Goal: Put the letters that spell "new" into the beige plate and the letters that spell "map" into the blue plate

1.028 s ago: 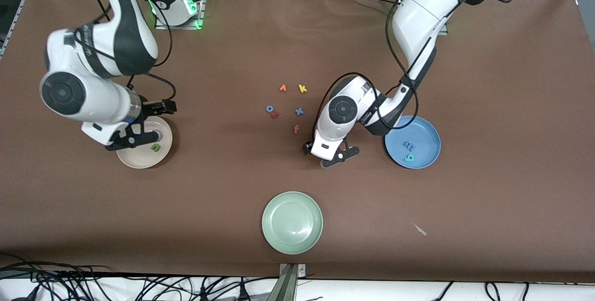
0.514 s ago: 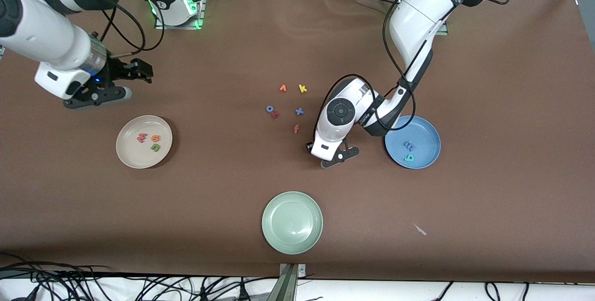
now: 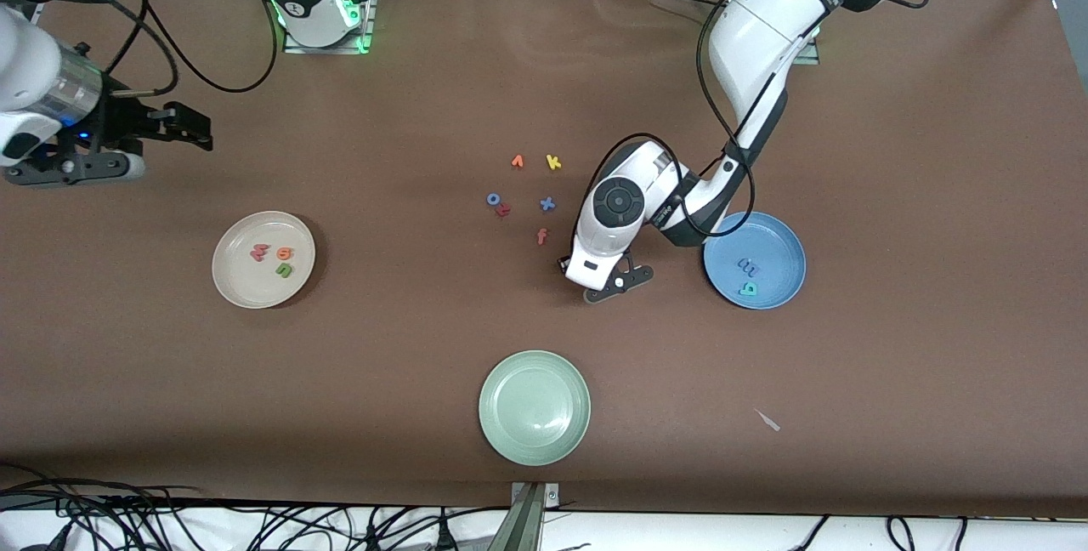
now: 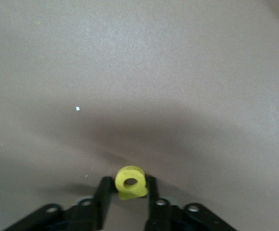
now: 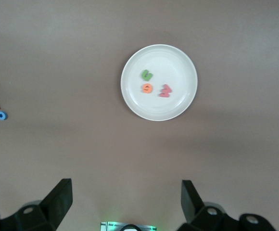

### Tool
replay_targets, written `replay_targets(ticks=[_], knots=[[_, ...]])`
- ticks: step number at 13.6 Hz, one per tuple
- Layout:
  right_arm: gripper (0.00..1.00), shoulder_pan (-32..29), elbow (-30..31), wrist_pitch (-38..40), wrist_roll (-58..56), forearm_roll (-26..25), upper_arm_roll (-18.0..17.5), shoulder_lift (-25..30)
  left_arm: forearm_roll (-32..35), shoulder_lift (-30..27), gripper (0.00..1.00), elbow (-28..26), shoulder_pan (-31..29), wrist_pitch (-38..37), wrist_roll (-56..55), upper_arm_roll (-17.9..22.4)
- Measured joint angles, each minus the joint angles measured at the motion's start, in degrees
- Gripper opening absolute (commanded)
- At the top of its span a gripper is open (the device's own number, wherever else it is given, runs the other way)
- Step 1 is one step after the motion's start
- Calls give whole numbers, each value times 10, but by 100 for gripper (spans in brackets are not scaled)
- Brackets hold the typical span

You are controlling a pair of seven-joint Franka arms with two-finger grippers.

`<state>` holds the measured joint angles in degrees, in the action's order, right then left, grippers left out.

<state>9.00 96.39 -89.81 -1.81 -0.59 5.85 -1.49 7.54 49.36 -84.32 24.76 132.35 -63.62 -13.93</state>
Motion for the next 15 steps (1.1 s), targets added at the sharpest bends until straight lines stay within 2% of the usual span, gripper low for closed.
replay_targets(ticks=[3, 5, 10, 15], knots=[[100, -1, -14, 0, 0, 0, -1, 0, 0, 0, 1, 2, -1, 1, 0, 0], [100, -1, -17, 0, 0, 0, -3, 0, 0, -1, 1, 8, -6, -12, 4, 1], [100, 2, -19, 1, 0, 0, -6, -4, 0, -48, 1, 23, -59, -112, 91, -3], [100, 2, -20, -1, 0, -1, -6, -4, 0, -100, 1, 23, -125, -202, 227, -3]])
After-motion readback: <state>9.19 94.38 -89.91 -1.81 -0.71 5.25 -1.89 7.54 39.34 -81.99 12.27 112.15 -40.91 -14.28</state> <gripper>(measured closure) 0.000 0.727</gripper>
